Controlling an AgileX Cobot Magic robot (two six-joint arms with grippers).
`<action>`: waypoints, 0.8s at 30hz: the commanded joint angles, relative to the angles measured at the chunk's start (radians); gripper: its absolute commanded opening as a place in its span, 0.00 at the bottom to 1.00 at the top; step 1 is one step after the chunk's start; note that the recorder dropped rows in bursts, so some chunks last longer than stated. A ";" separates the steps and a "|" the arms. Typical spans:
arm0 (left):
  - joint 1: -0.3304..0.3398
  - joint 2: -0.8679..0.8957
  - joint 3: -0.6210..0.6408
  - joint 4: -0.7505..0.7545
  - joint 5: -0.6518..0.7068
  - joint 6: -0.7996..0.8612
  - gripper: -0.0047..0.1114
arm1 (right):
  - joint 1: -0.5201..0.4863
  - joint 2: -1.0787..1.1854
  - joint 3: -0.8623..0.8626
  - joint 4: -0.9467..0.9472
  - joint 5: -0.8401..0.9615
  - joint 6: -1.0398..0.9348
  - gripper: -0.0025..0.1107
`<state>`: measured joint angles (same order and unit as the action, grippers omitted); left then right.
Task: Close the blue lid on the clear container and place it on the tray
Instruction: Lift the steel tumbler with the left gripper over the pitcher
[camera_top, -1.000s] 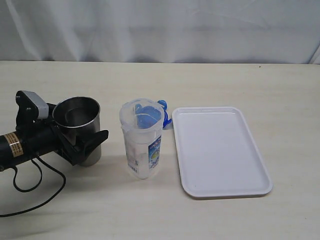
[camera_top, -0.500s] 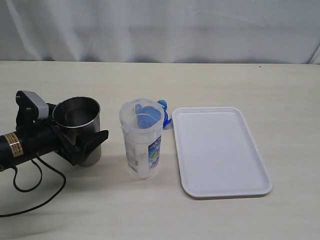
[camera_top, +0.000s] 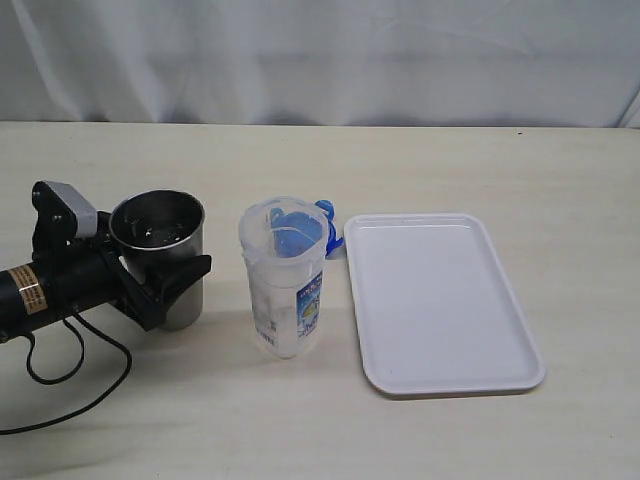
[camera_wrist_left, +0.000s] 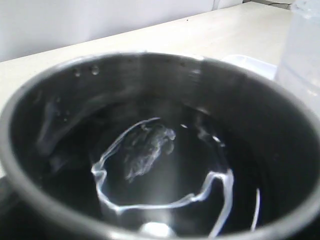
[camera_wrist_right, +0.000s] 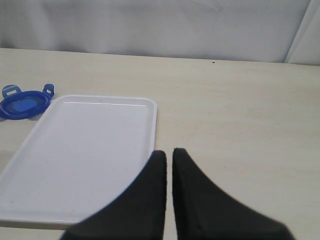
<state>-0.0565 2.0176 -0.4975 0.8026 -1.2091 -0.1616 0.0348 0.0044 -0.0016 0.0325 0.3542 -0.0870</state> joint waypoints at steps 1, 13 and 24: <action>-0.004 0.000 -0.004 0.020 -0.012 -0.007 0.24 | 0.002 -0.004 0.002 0.004 -0.013 -0.003 0.06; -0.005 -0.058 -0.006 0.035 -0.012 -0.019 0.04 | 0.002 -0.004 0.002 0.004 -0.013 -0.003 0.06; -0.010 -0.234 -0.010 -0.018 -0.012 -0.025 0.04 | 0.002 -0.004 0.002 0.004 -0.013 -0.003 0.06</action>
<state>-0.0587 1.8396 -0.4979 0.8251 -1.1303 -0.1781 0.0348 0.0044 -0.0016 0.0325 0.3542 -0.0870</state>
